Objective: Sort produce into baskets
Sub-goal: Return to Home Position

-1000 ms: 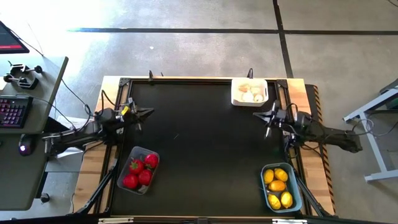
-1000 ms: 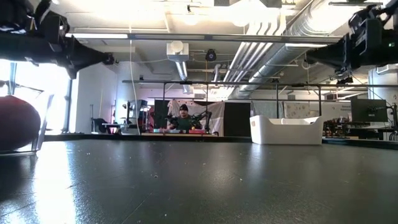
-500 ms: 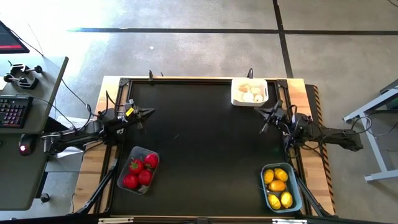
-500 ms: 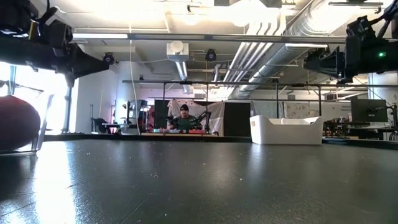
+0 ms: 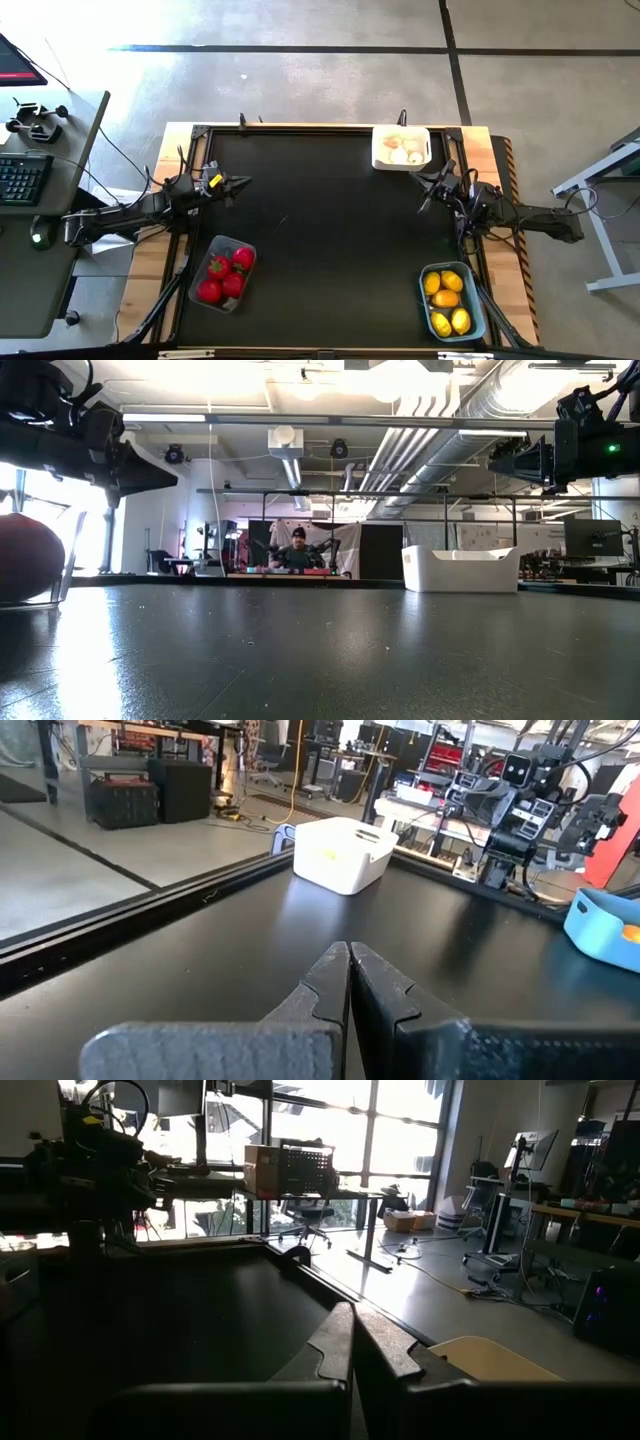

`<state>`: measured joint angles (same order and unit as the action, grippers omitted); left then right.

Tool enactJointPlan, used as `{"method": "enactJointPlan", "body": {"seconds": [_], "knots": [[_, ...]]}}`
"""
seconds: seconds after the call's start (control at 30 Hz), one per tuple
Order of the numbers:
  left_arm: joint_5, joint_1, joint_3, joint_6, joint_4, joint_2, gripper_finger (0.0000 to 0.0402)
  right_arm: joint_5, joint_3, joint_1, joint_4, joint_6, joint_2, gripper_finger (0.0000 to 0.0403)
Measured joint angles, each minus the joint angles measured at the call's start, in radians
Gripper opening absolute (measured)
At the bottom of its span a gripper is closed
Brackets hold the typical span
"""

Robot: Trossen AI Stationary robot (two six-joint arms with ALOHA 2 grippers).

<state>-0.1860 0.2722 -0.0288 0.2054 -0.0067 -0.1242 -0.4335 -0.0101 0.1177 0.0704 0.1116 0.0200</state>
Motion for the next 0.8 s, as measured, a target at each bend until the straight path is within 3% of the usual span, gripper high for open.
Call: {"method": "enactJointPlan", "body": {"seconds": [0.8], "knots": [[0.0,0.0,0.0,0.002,0.001,0.0,0.0,0.003,0.0,0.0,0.0,0.001,0.0,0.0]]}}
